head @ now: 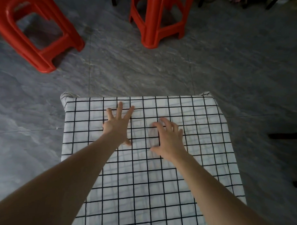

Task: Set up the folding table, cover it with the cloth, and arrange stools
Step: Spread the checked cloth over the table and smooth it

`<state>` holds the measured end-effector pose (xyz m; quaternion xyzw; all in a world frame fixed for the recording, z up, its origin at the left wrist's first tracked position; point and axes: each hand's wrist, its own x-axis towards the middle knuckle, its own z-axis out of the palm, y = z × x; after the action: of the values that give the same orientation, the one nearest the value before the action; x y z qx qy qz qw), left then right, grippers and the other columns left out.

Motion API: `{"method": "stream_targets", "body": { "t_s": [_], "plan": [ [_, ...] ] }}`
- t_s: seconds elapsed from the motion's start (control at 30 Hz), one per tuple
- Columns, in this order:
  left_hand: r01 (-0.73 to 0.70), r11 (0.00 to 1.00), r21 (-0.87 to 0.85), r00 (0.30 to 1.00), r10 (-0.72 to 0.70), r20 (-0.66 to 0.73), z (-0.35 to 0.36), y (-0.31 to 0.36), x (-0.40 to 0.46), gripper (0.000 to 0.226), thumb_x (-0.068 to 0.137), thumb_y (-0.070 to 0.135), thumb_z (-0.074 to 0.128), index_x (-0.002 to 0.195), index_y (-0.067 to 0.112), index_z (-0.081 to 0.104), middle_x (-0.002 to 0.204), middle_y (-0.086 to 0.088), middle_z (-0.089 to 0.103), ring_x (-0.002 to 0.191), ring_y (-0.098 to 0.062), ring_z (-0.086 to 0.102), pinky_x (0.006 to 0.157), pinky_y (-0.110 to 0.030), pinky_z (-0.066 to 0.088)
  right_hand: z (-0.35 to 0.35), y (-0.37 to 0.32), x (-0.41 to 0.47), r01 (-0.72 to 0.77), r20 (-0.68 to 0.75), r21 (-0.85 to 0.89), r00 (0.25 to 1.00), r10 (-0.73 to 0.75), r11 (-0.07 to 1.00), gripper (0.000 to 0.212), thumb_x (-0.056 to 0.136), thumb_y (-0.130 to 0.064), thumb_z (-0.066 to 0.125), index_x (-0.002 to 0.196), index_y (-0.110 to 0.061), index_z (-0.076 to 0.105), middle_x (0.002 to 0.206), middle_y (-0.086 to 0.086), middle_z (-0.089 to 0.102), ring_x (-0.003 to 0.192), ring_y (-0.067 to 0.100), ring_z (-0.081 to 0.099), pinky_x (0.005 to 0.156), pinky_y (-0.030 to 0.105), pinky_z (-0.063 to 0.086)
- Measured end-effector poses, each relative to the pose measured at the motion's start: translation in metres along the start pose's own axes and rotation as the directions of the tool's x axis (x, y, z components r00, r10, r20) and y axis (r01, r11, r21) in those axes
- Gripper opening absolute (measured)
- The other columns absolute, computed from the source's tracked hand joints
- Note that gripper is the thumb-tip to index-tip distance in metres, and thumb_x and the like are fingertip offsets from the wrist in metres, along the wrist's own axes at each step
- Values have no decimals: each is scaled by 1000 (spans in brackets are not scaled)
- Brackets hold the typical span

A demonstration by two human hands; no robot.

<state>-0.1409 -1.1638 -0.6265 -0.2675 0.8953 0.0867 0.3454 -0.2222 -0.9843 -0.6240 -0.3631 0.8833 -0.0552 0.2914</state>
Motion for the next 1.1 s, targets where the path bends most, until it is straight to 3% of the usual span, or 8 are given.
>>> {"method": "stream_targets", "body": {
  "t_s": [0.17,0.37,0.5,0.6,0.67,0.77,0.87,1.1],
  "plan": [
    [-169,973,-158,965,131,-226,42,-46,-23,111,72,72,63,150,43,-9,157,9,-29,148,-19,-14,106,-48,41,-5,6,1,-9,47,-16,999,10,1000,83,70,-44,80,136,-43,29,152,-8,14,140,24,14,111,60,26],
    [-176,979,-98,925,131,-357,132,-156,-96,72,91,71,20,154,40,4,163,6,-6,150,-17,-1,116,-54,18,-8,-2,9,-56,59,-58,996,60,997,88,66,-45,83,134,-42,28,150,-8,13,138,27,16,109,59,29],
    [227,936,-270,936,-286,-205,175,-228,-134,79,89,61,43,154,39,6,162,1,-3,149,-29,9,114,-55,20,-6,-7,5,-103,41,-77,993,106,992,89,68,-41,83,137,-41,27,154,-6,11,141,26,16,111,60,24],
    [570,673,-471,786,-614,73,190,-245,-163,91,84,39,68,155,28,12,163,-11,-2,144,-42,12,111,-58,23,-1,-18,0,-142,29,-101,989,146,985,86,75,-30,79,142,-37,25,160,-3,6,146,26,12,115,63,14],
    [486,754,-442,839,-544,-6,190,-229,-172,87,84,35,69,154,26,19,162,-12,2,141,-45,18,107,-61,29,0,-26,-4,-162,24,-108,986,166,981,84,80,-20,75,145,-32,23,161,0,4,147,26,10,116,62,12],
    [-8,942,-335,937,-110,-331,167,-179,-173,75,79,22,74,145,24,37,157,-10,19,136,-40,30,102,-60,38,2,-45,-13,-154,-84,-188,987,140,970,78,83,-15,71,145,-22,25,159,8,10,145,28,15,115,61,17],
    [-303,906,-295,926,205,-318,137,-107,-168,65,79,31,69,137,38,40,155,6,22,142,-23,21,113,-51,30,17,-77,-39,-110,-285,-122,956,71,986,81,81,-21,72,147,-20,25,153,11,19,140,29,25,115,55,24],
    [-147,988,38,989,146,27,138,-30,-164,107,80,56,68,151,32,-9,157,-6,-24,146,-35,-17,119,-56,11,92,-83,-108,179,-83,-77,979,-185,981,75,85,-28,69,146,-26,25,155,6,19,142,28,23,115,48,27]
  ]
}}
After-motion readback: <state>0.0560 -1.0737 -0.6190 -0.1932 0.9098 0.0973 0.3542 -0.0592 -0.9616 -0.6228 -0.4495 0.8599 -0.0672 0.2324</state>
